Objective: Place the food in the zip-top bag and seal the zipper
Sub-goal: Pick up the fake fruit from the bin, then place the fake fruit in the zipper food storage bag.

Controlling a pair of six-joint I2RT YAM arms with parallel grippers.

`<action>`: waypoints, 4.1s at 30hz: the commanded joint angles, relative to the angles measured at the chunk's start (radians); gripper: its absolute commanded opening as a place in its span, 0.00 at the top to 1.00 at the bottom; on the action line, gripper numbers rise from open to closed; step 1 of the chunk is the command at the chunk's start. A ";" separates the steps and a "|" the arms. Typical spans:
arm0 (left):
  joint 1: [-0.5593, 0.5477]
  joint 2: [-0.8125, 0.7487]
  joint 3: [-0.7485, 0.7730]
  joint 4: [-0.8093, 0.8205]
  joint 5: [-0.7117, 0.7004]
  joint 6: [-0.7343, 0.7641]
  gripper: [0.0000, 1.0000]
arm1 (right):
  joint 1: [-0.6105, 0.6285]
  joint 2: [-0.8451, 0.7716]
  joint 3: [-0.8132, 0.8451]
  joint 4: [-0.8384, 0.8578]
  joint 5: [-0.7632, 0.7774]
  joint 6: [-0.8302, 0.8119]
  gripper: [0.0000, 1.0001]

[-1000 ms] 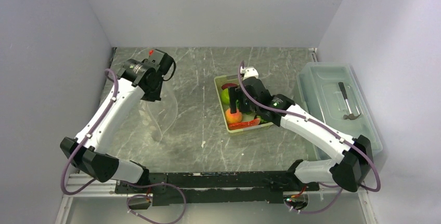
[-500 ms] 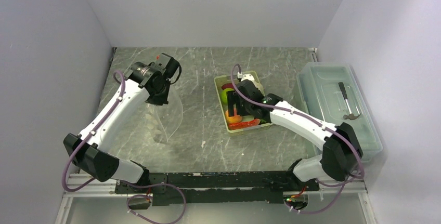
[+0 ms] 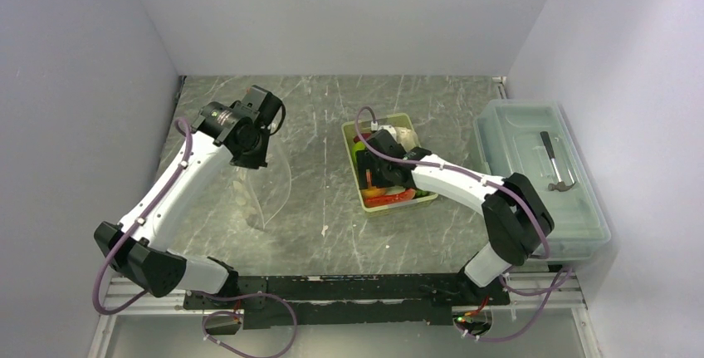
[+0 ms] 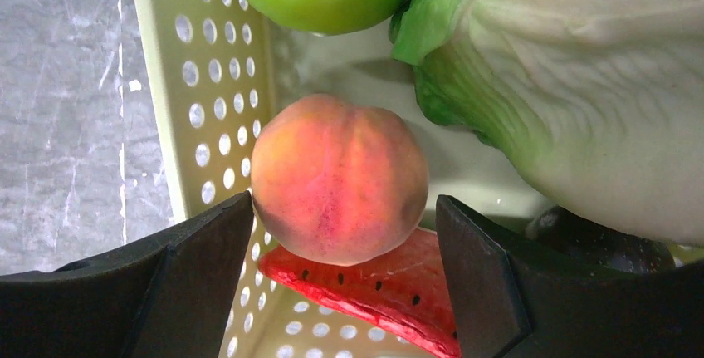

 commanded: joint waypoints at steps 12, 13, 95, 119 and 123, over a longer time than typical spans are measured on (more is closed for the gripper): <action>-0.005 -0.031 -0.019 0.009 0.003 -0.030 1.00 | -0.011 0.039 0.032 0.049 -0.016 0.006 0.37; -0.006 -0.030 -0.018 0.008 0.003 -0.029 1.00 | -0.011 0.034 0.034 0.042 -0.011 0.004 0.40; -0.006 -0.056 0.109 0.019 0.226 -0.025 1.00 | 0.403 -0.023 0.380 0.149 -0.294 -0.315 0.44; -0.006 -0.073 0.065 0.036 0.219 -0.028 1.00 | 0.407 -0.241 0.385 0.133 -0.130 -0.327 0.02; -0.006 -0.077 0.064 0.037 0.213 -0.030 1.00 | 0.404 -0.273 0.381 0.087 -0.023 -0.342 0.03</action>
